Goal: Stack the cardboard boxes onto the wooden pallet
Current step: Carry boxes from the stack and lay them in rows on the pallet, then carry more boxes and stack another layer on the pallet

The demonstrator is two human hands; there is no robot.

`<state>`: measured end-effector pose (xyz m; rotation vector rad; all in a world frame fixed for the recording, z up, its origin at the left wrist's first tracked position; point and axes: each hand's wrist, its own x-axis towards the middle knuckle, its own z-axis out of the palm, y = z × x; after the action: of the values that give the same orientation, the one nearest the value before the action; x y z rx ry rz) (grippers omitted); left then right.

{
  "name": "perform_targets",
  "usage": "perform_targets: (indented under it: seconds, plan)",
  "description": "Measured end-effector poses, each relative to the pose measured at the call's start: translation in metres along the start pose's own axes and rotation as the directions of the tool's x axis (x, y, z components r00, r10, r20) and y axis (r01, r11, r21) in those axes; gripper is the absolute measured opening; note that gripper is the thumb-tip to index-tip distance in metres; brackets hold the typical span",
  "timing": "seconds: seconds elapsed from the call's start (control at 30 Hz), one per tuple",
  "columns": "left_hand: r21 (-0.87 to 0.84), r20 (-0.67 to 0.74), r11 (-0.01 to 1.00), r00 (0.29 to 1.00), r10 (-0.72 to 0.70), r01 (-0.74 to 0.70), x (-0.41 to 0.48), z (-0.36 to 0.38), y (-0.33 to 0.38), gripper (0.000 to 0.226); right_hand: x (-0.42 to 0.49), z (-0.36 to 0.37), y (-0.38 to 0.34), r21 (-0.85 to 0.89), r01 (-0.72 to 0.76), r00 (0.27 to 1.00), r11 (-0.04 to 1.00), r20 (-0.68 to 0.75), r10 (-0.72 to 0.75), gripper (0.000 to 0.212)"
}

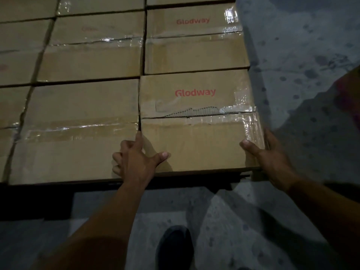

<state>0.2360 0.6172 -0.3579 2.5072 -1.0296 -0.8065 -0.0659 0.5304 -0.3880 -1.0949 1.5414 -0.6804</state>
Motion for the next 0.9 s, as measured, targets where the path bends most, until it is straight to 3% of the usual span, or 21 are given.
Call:
perform_targets:
  seconds: [0.1, 0.23, 0.4, 0.63, 0.73, 0.9]
  plan:
    - [0.033, -0.019, 0.999, 1.0, -0.018, 0.018, 0.001, 0.002, 0.003, 0.11, 0.002, -0.001, 0.002, -0.016, 0.009, 1.0, 1.0, 0.019, -0.008, 0.056]
    - [0.062, 0.012, 0.997, 0.999, -0.048, 0.047, 0.003, -0.001, 0.008, 0.098, 0.006, -0.002, 0.001, -0.076, -0.005, 1.0, 0.997, 0.001, 0.005, 0.057]
    - [0.155, 0.012, 0.985, 0.997, -0.082, 0.079, 0.007, -0.002, 0.014, 0.1, 0.008, 0.0, 0.001, -0.161, -0.027, 0.999, 0.987, -0.023, 0.024, 0.056]
    - [0.187, 0.024, 0.981, 0.998, -0.064, 0.058, 0.007, -0.001, 0.012, 0.096, 0.003, 0.008, 0.002, -0.275, -0.057, 0.99, 0.96, -0.139, 0.019, 0.076]
    - [0.217, 0.019, 0.975, 0.998, -0.055, 0.049, 0.006, 0.0, 0.014, 0.095, 0.0, 0.013, -0.002, -0.361, -0.113, 0.98, 0.926, -0.194, 0.044, 0.07]
    - [0.392, -0.039, 0.917, 0.994, 0.1, -0.077, -0.009, 0.001, 0.034, 0.091, -0.023, 0.021, -0.022, -0.458, -0.193, 0.962, 0.868, -0.263, 0.075, 0.077]
